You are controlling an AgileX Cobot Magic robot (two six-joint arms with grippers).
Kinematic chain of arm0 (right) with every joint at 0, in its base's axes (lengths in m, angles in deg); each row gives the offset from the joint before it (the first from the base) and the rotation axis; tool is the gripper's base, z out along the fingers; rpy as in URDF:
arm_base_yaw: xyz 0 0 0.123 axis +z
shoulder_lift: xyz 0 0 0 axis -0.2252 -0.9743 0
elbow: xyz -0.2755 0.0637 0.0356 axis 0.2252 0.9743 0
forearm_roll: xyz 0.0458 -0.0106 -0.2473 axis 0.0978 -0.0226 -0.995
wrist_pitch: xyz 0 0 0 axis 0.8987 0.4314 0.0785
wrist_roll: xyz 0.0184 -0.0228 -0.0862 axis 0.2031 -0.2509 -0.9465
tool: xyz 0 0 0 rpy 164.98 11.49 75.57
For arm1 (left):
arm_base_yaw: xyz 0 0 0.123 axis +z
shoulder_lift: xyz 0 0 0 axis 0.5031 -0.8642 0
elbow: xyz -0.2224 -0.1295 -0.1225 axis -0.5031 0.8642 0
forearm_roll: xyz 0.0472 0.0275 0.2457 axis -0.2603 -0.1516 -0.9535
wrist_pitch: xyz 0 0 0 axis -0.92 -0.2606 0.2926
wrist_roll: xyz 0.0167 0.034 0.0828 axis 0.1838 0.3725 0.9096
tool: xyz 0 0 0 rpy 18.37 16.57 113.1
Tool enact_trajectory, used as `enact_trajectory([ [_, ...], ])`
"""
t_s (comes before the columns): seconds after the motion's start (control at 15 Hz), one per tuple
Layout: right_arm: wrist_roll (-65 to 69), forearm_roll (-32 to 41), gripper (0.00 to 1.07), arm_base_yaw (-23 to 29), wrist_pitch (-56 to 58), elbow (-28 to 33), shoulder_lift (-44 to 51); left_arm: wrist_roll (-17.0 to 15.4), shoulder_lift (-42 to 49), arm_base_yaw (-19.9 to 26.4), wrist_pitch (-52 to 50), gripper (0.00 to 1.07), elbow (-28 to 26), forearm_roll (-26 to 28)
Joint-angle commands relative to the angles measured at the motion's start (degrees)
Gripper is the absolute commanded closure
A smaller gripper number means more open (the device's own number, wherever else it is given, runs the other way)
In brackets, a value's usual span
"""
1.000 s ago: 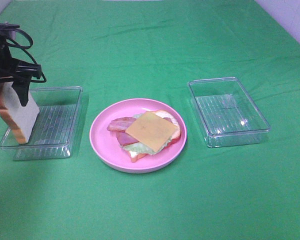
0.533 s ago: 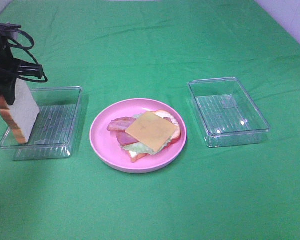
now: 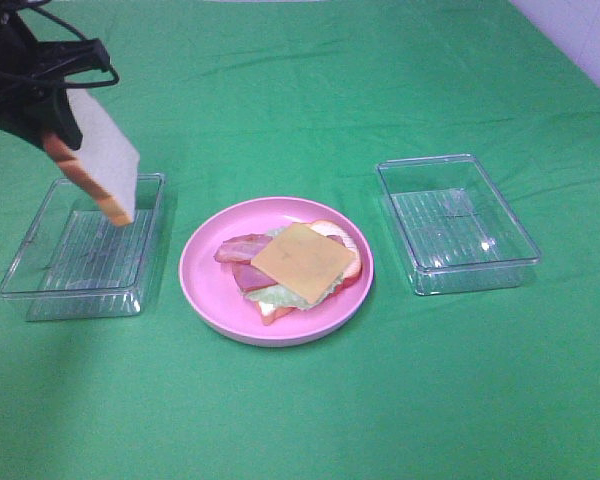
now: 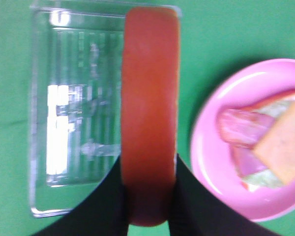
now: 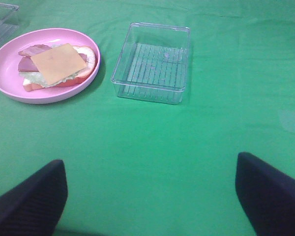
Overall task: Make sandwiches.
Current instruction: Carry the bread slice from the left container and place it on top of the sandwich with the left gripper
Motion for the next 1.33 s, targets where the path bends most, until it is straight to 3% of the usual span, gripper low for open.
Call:
enact_trajectory([
  [0.07,-0.7,0.3,0.2,-0.1,-0.3,0.1,0.8,12.2,0.9,-1.4,-1.3,1.07,0.0,20.7],
  [0.13,-0.7,0.3,0.2,-0.1,-0.3,0.1,0.8,12.2,0.9,-1.4,-1.3,1.07,0.0,20.7],
  [0.27,-0.7,0.3,0.2,-0.1,-0.3,0.1,0.8,19.5,0.4,-4.4,-3.0,1.07,0.0,30.1],
  [0.33,-0.7,0.3,0.2,-0.1,-0.3,0.1,0.8,21.7,-1.0,-8.0,-5.2,1.07,0.0,35.1],
  [0.6,-0.7,0.3,0.2,-0.1,-0.3,0.1,0.8,21.5,-6.8,-14.3,-11.6,1.07,0.0,37.6],
  [0.87,-0.7,0.3,0.2,-0.1,-0.3,0.1,0.8,14.3,-13.9,-16.3,-14.7,1.07,0.0,37.8],
  [1.13,-0.7,0.3,0.2,-0.1,-0.3,0.1,0.8,14.1,-15.8,-16.3,-12.9,1.07,0.0,37.1],
  [1.2,-0.7,0.3,0.2,-0.1,-0.3,0.1,0.8,12.3,-15.8,-16.3,-12.6,1.07,0.0,36.0],
  [1.33,-0.7,0.3,0.2,-0.1,-0.3,0.1,0.8,5.5,-15.7,-16.3,-12.4,1.06,0.0,31.0],
])
